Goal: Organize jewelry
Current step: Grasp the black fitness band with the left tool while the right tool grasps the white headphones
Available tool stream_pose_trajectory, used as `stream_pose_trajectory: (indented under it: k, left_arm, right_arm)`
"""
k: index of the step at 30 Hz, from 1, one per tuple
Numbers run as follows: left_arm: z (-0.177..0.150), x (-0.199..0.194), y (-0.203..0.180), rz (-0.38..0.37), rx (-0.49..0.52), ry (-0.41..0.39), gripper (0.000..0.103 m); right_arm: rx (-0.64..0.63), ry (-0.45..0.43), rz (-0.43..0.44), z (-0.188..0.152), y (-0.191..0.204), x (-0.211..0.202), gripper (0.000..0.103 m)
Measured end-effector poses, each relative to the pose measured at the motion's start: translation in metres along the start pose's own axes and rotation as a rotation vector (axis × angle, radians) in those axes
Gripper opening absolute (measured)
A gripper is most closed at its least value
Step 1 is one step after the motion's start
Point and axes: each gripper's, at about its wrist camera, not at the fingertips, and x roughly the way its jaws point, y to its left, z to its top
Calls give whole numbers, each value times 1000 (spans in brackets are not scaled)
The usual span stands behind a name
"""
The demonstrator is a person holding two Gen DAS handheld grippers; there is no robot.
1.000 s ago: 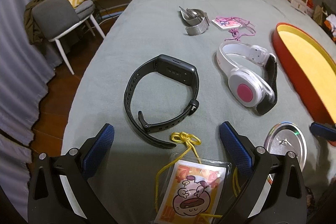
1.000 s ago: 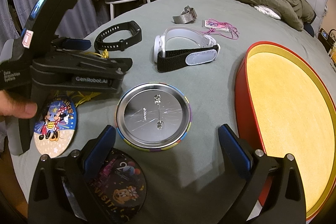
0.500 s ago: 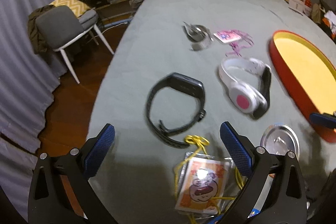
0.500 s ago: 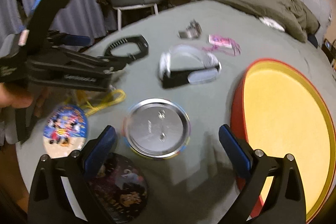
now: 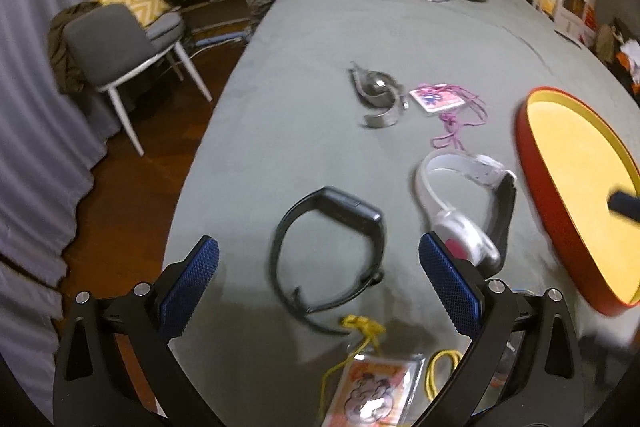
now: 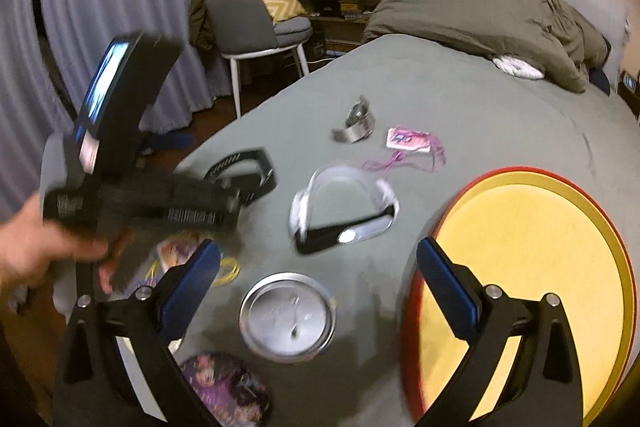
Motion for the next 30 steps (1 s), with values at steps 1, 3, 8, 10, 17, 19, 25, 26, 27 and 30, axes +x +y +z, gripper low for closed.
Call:
stream_pose_trajectory:
  k: [1, 3, 8, 10, 17, 19, 25, 26, 27, 30]
  left_arm:
    - [2, 1, -1, 1, 16, -2, 98]
    - [6, 2, -4, 5, 39, -6, 98]
    - [7, 17, 0, 8, 57, 37, 98]
    - [7, 24, 2, 23, 70, 55, 98]
    - [-1, 41, 15, 0, 48, 122, 98]
    - [-3, 44, 16, -4, 39, 129, 98]
    - [-6, 48, 15, -4, 43, 123, 98]
    - [-6, 48, 16, -8, 37, 124, 98]
    - [-6, 49, 16, -10, 32, 122, 98]
    - [-8, 50, 15, -4, 22, 109, 98]
  right_arm:
    - [26, 4, 2, 6, -6, 2, 95]
    - [59, 14, 17, 15, -13, 7, 95]
    - [80, 55, -1, 37, -18, 31, 95]
    - [102, 88, -12, 40, -21, 41, 95]
    - [196, 180, -70, 50, -42, 76, 94]
    - [189, 183, -85, 52, -44, 80, 94]
    - [204, 234, -90, 50, -56, 92, 49]
    - [201, 243, -81, 49, -56, 94, 49]
    - [193, 251, -74, 47, -56, 96, 49]
    - [167, 285, -74, 44, -55, 103, 37]
